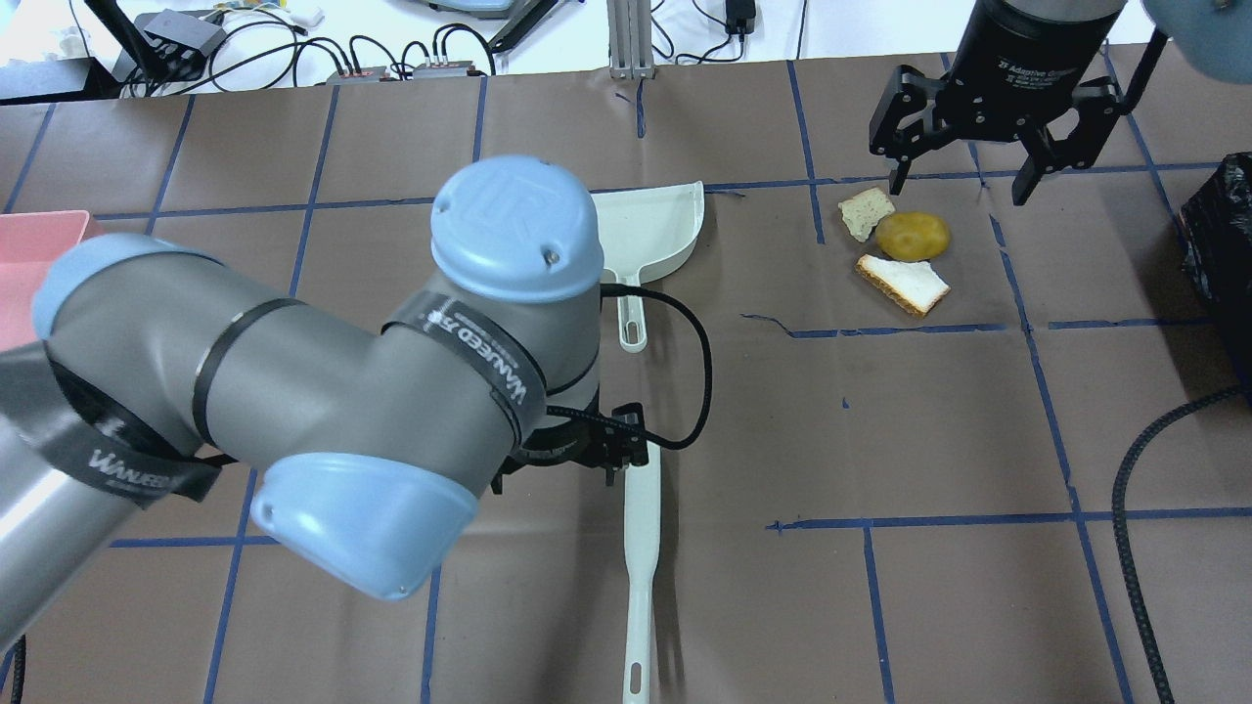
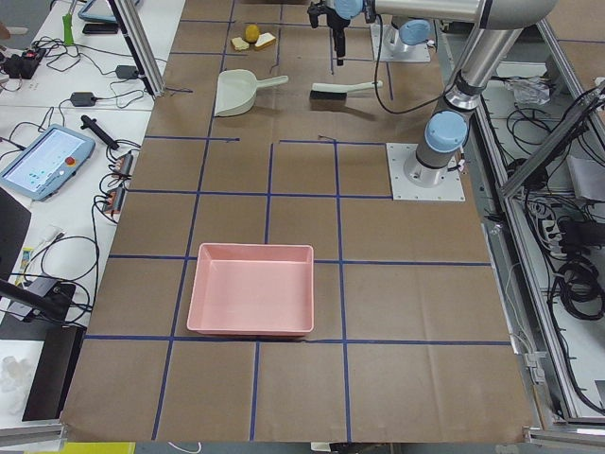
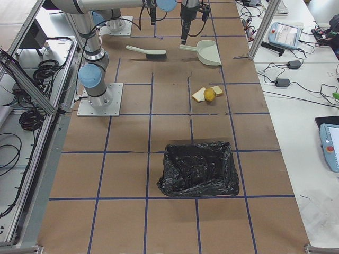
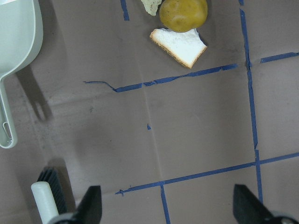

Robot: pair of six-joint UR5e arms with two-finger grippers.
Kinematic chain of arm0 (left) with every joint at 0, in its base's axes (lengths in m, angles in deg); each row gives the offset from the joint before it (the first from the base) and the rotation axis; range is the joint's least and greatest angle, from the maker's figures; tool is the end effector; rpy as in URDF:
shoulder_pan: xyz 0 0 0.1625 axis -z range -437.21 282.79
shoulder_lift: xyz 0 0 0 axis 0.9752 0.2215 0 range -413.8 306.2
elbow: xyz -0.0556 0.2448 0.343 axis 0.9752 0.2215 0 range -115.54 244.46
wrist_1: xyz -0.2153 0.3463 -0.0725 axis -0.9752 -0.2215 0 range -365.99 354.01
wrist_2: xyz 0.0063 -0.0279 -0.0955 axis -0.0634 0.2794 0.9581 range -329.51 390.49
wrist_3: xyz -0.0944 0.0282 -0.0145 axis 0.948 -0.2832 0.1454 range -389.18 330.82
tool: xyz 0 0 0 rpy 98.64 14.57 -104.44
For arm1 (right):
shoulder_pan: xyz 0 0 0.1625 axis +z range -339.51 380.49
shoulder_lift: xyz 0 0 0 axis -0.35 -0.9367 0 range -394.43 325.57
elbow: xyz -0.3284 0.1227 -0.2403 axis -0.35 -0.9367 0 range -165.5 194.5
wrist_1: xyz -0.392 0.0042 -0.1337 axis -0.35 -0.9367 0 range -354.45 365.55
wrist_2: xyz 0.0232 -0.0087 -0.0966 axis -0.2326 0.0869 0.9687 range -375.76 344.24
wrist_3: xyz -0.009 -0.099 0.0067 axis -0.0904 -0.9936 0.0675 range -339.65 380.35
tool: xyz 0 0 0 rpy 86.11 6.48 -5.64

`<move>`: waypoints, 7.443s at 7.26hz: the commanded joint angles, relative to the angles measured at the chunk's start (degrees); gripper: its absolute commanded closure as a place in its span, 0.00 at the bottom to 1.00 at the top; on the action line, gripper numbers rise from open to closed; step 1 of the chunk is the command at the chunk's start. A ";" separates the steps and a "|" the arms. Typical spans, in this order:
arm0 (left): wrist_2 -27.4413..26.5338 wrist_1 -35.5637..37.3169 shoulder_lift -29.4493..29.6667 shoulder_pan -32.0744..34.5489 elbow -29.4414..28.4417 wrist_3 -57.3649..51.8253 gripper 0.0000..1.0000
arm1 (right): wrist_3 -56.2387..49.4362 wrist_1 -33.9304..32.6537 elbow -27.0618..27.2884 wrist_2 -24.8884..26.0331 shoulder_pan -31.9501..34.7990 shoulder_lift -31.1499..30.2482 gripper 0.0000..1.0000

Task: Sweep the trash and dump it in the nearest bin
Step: 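Lower the left gripper and close it on the white brush handle, then lift the brush with the left gripper and carry it farther from the robot, then move the right gripper to the white dustpan handle and grasp it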

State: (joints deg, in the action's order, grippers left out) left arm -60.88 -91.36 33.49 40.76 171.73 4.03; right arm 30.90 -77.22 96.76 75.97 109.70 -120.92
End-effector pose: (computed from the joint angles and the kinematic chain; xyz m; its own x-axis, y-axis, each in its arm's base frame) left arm -0.3222 -0.3277 0.3732 -0.9901 -0.0812 -0.1141 -0.0961 0.9867 0.1313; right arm 0.1232 -0.5133 0.5109 -0.9801 0.1948 0.0392 0.1965 0.9794 0.0459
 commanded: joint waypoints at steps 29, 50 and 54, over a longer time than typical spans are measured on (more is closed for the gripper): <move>2.24 27.78 -6.41 14.41 23.27 8.71 0.90 | 0.00 -0.37 -0.70 -0.15 0.00 0.44 0.00; 1.10 2.84 -6.08 -26.65 3.56 -31.28 0.88 | 3.95 -9.69 -7.11 -0.94 17.56 16.51 0.00; 1.10 2.66 -5.99 -26.65 3.56 -31.28 0.90 | 5.81 -14.24 -7.20 -1.21 22.59 22.76 0.00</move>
State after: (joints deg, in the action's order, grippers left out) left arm -59.78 -88.67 27.48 14.11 175.29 -27.25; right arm 37.01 -90.00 89.53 74.76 131.63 -99.70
